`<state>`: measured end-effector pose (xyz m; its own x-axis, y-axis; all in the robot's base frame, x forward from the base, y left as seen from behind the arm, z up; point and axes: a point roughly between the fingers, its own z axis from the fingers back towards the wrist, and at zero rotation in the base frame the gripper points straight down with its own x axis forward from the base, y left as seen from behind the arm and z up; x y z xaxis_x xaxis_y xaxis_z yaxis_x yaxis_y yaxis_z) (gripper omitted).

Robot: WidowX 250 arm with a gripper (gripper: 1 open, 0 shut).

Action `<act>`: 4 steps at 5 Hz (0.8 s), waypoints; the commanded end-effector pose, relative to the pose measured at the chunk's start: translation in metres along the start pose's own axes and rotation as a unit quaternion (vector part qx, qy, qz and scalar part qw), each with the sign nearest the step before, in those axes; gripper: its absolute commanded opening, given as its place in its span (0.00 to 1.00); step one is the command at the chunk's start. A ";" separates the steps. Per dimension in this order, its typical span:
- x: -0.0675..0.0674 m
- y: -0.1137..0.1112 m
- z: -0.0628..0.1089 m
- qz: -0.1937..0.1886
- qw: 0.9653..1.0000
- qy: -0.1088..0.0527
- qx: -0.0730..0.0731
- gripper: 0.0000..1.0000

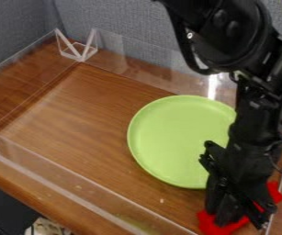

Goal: Put the carrot on the right side

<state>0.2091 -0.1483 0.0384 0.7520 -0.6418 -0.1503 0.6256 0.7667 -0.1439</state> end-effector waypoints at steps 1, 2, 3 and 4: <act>-0.001 -0.018 -0.030 -0.018 0.999 0.038 -0.008 1.00; -0.002 -0.020 -0.025 -0.018 0.999 0.041 -0.008 0.00; 0.000 -0.018 -0.012 -0.011 0.999 0.034 0.002 1.00; 0.003 -0.016 0.000 -0.003 1.000 0.027 0.011 1.00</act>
<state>0.2025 -0.1631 0.0436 0.7426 -0.6417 -0.1914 0.6300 0.7664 -0.1254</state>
